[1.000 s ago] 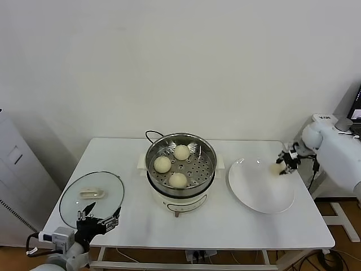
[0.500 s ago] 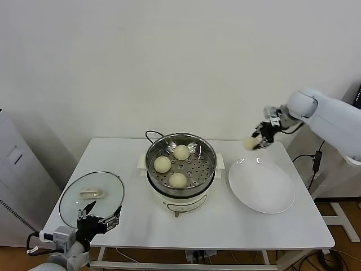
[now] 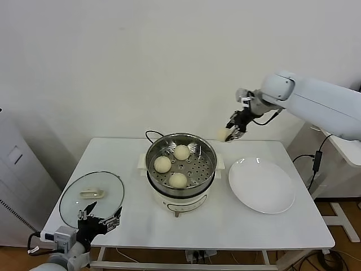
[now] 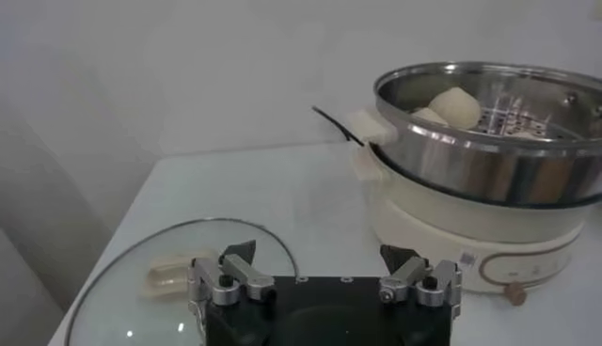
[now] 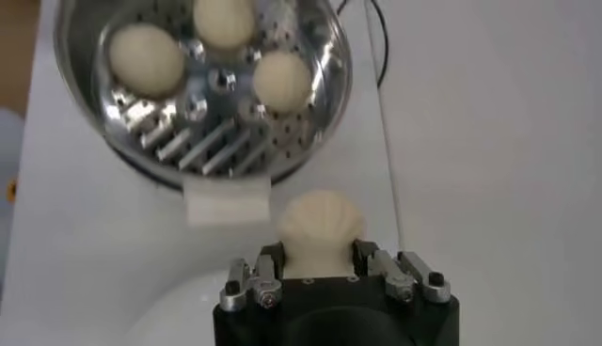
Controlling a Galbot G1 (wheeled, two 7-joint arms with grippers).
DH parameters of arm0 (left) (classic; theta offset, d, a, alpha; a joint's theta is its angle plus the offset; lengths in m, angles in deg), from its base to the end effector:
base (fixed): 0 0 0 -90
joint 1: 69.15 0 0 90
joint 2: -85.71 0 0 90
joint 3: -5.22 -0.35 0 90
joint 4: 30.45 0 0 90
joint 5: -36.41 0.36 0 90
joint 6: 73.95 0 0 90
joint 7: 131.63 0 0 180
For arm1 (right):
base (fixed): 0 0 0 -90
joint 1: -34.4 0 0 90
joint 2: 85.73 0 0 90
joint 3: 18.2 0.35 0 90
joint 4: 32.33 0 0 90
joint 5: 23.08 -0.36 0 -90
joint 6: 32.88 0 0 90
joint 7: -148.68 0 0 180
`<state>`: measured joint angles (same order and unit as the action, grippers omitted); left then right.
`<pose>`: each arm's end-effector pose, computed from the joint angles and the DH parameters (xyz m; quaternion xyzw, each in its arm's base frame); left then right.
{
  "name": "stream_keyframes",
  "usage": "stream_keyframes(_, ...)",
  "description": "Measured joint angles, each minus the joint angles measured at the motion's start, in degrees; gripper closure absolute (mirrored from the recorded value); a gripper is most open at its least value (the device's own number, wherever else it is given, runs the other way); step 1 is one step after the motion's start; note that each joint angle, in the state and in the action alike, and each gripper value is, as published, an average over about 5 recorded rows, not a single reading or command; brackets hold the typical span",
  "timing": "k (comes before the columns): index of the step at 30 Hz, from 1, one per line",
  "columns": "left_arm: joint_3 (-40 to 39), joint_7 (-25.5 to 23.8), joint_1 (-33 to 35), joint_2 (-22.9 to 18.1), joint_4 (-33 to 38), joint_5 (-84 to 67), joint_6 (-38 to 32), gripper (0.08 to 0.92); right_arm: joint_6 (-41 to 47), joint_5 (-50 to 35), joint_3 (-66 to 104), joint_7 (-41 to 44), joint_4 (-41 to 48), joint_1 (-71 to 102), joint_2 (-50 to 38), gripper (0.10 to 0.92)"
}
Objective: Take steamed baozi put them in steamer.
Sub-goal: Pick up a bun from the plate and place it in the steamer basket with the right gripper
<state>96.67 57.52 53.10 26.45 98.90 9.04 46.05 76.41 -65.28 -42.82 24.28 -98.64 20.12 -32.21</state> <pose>0.1814 0.0683 -0.2339 -0.0766 -0.9699 -0.0471 0.2265 0.5920 -0.0531 0.0090 0.4991 -0.6483 0.4629 0.3410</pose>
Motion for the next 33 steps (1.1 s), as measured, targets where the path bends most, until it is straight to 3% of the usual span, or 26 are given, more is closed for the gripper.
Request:
stream_keyframes(13, 0.2, -0.1, 0.1, -0.1, 0.1, 0.0, -0.2, 0.177, 4.6, -5.5, -2.6, -4.4, -2.7, 1.5, 5.6, 0.558)
stream_keyframes(29, 0.3, -0.1, 0.0, -0.3, -0.4, -0.1, -0.4, 0.177, 7.1, -5.3, -3.4, -8.7, -3.6, 6.3, 7.1, 0.557)
stream_keyframes(33, 0.3, -0.2, -0.1, -0.3, -0.6, -0.1, -0.4, 0.177, 7.4, -5.1, -3.3, -9.5, -3.5, 7.3, 7.4, 0.512)
